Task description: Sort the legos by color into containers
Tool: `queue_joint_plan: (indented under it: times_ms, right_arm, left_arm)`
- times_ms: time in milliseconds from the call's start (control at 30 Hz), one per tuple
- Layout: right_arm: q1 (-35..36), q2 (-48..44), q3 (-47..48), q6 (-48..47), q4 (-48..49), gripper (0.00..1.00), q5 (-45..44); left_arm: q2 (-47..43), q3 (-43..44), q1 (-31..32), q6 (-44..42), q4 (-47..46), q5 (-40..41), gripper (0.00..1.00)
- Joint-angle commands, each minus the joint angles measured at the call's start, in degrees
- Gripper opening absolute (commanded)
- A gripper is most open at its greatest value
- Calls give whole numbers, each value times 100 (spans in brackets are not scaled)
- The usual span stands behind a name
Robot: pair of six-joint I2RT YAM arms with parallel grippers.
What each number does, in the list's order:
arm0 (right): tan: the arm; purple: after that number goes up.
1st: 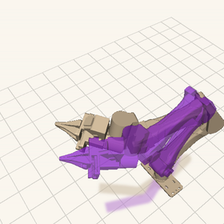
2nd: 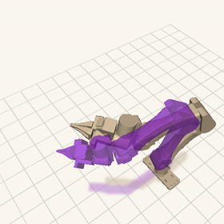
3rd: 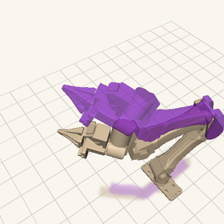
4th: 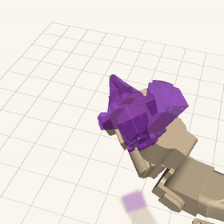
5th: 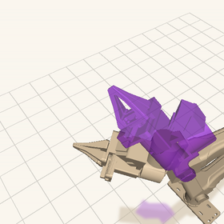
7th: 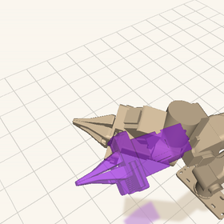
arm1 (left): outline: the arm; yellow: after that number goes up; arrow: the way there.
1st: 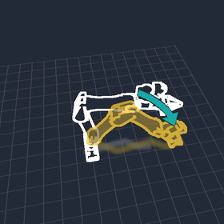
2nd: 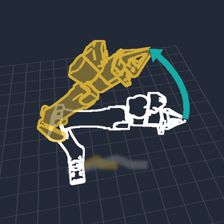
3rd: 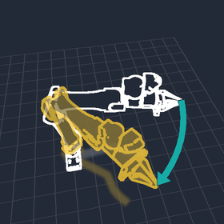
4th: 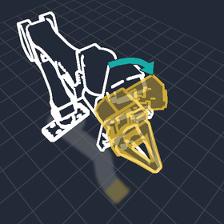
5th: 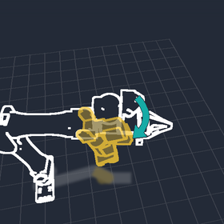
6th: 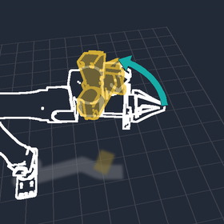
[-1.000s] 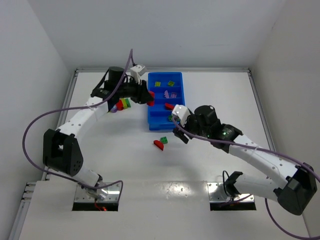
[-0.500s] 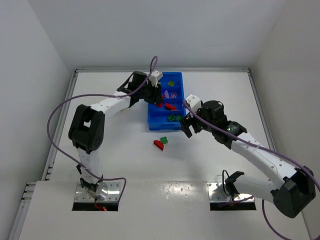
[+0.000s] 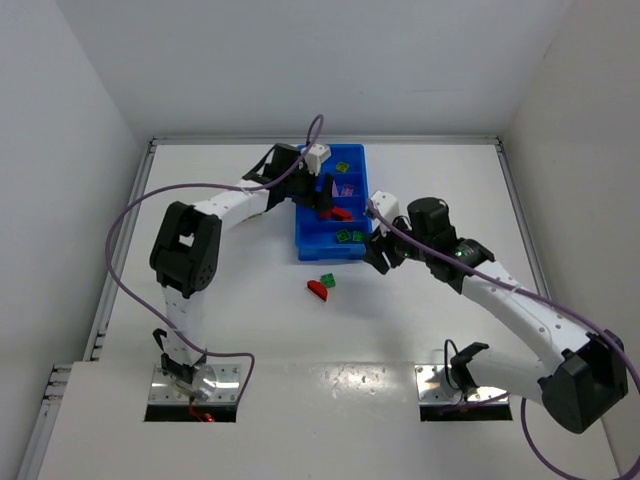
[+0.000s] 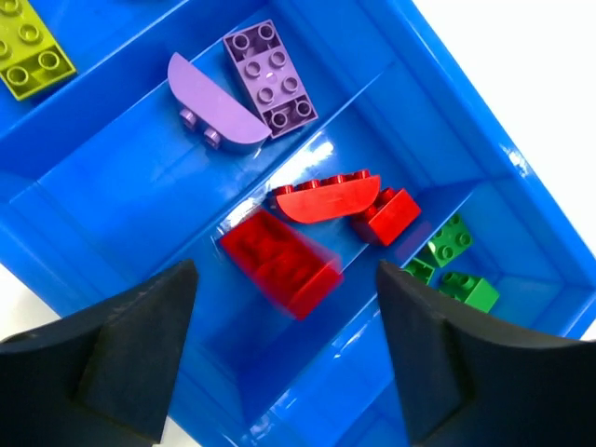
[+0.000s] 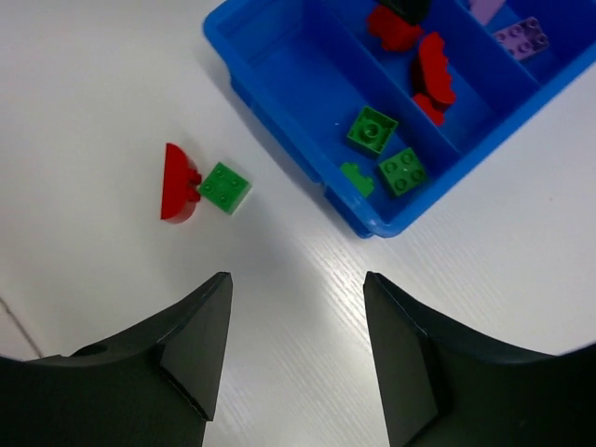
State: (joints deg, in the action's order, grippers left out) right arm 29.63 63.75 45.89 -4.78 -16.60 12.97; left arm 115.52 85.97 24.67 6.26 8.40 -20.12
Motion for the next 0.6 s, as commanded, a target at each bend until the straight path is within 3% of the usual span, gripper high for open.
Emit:
queue_joint_plan:
  times_ms: [0, 267, 400, 567]
  right_arm:
    - [113, 59, 193, -339, 8, 59, 723]
    - [893, 1341, 798, -559, 191, 55, 1049]
    - [1510, 1737, 799, -691, 666, 52, 900]
    - [1906, 1993, 721, -455, 736, 46, 760]
  left_arm:
    - [-135, 140, 56, 76, -251, 34, 84]
    - [-1434, -327, -593, 1008, -884, -10, 84]
    - [-1970, -248, -954, 1070, -88, 315, 92]
    - [-2718, -720, -1341, 886, 214, 482, 92]
